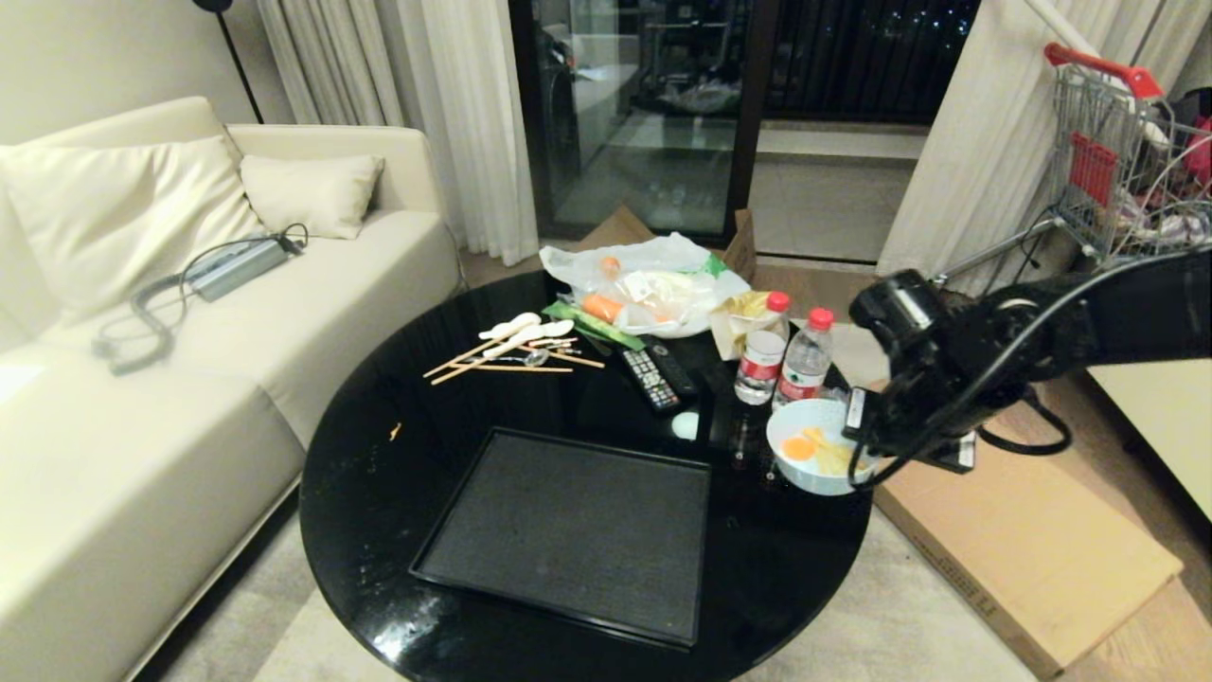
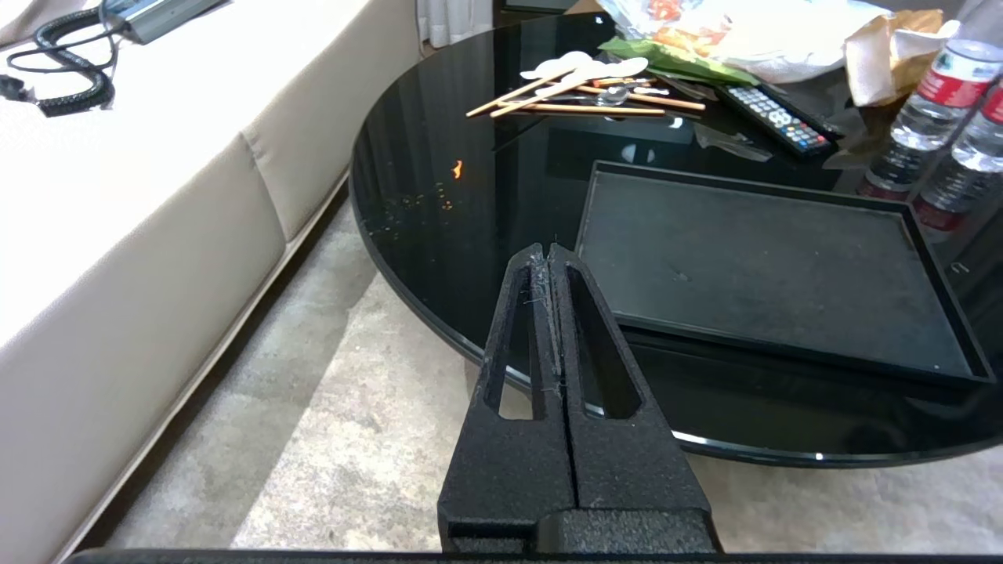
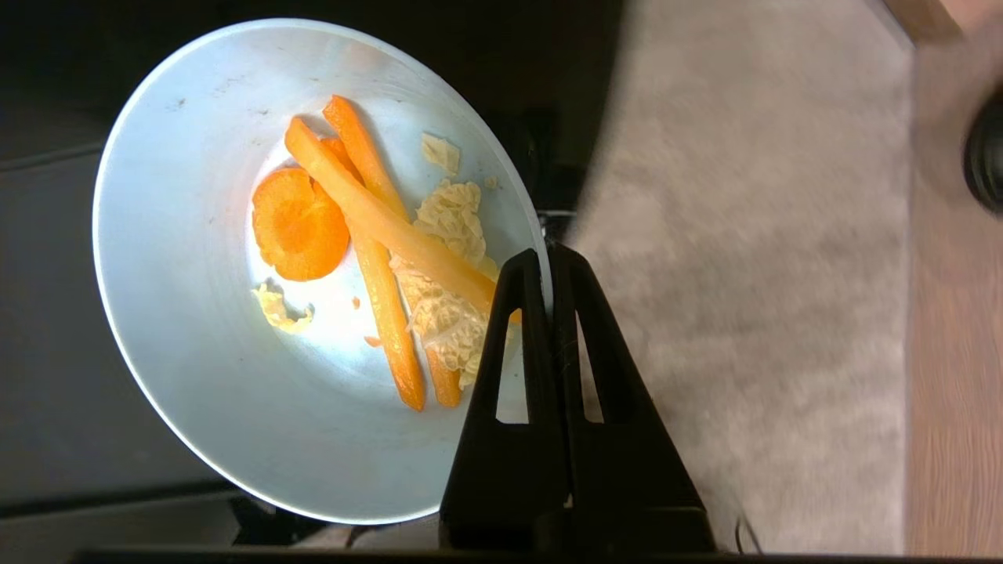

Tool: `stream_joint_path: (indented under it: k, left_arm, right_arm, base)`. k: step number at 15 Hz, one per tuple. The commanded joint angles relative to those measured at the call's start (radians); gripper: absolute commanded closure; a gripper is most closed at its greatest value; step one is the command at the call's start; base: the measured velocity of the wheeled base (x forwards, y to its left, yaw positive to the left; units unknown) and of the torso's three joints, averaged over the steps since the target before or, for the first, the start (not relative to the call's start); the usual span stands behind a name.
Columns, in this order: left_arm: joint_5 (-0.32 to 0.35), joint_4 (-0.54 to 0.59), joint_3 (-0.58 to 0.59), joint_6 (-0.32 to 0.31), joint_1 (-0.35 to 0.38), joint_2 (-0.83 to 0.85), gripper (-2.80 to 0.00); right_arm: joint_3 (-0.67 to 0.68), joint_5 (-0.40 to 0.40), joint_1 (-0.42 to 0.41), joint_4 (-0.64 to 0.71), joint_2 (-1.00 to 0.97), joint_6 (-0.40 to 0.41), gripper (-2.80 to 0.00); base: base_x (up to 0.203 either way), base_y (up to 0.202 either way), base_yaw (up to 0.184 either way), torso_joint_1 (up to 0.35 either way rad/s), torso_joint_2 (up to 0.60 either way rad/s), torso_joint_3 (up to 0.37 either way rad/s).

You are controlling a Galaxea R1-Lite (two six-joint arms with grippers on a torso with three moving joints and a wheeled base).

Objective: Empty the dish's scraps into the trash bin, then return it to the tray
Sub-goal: Move the bowl over the trash can

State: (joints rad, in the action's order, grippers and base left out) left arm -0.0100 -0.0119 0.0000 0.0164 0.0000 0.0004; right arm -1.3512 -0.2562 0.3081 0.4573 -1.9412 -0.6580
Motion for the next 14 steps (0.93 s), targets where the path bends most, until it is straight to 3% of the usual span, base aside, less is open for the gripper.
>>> stream_joint_path:
  k: [1,7,14]
  left_arm:
    - [-0.001,0.000,0.000,0.000,0.000,0.000,0.00]
    - [-0.001,0.000,0.000,0.000,0.000,0.000,0.00]
    - [-0.001,0.000,0.000,0.000,0.000,0.000,0.00]
  right_arm:
    - [0.136,0.012,-0.074,-0.010,0.163,0.000,0.00]
    - [0.453,0.043,-0.195,-0.097,0.391,0.086,0.00]
    - [0.729,0.117,-0.210,-0.151,0.626,0.094,0.00]
  base:
    - [0.000,0.000,0.000,0.000,0.00,0.000]
    - [0.000,0.000,0.000,0.000,0.00,0.000]
    - [0.000,0.000,0.000,0.000,0.00,0.000]
